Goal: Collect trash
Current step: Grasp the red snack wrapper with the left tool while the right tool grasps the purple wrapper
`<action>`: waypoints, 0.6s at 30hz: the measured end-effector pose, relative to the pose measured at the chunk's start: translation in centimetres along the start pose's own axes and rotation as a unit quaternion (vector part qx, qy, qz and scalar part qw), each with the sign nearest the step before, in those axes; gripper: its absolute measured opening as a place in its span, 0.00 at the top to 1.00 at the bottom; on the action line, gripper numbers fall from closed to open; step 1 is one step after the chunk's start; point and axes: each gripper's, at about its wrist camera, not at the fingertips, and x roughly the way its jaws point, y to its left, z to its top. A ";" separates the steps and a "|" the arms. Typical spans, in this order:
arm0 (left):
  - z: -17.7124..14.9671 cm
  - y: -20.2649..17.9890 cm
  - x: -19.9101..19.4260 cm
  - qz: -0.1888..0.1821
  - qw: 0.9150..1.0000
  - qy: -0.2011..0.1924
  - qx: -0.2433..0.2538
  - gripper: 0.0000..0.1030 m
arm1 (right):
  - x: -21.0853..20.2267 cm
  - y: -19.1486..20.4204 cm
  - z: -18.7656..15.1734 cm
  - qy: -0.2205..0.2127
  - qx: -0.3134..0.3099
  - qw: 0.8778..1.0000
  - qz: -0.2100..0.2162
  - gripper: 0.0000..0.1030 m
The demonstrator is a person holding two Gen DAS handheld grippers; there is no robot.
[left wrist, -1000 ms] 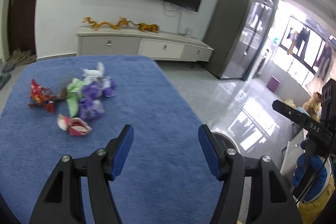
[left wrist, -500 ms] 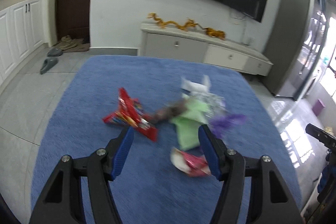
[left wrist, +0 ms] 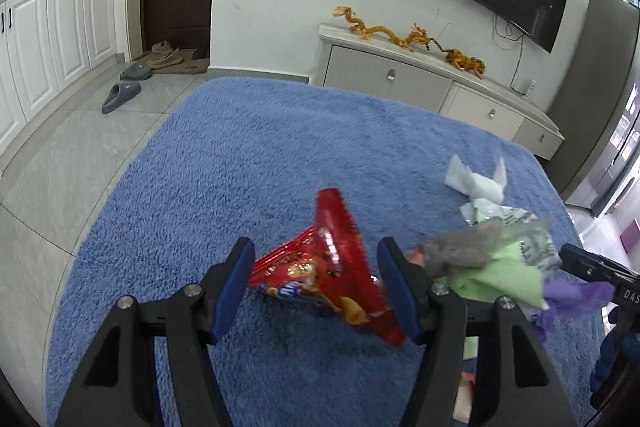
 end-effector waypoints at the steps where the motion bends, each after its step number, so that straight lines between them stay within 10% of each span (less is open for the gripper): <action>1: -0.1 0.2 0.3 -0.001 1.000 0.001 -0.003 0.41 | 0.6 0.2 0.3 0.002 -0.002 1.000 0.005 0.45; 18: -0.6 1.6 1.2 -0.063 0.997 0.017 -0.036 0.75 | 3.9 1.1 0.9 0.002 -0.006 1.000 0.017 0.72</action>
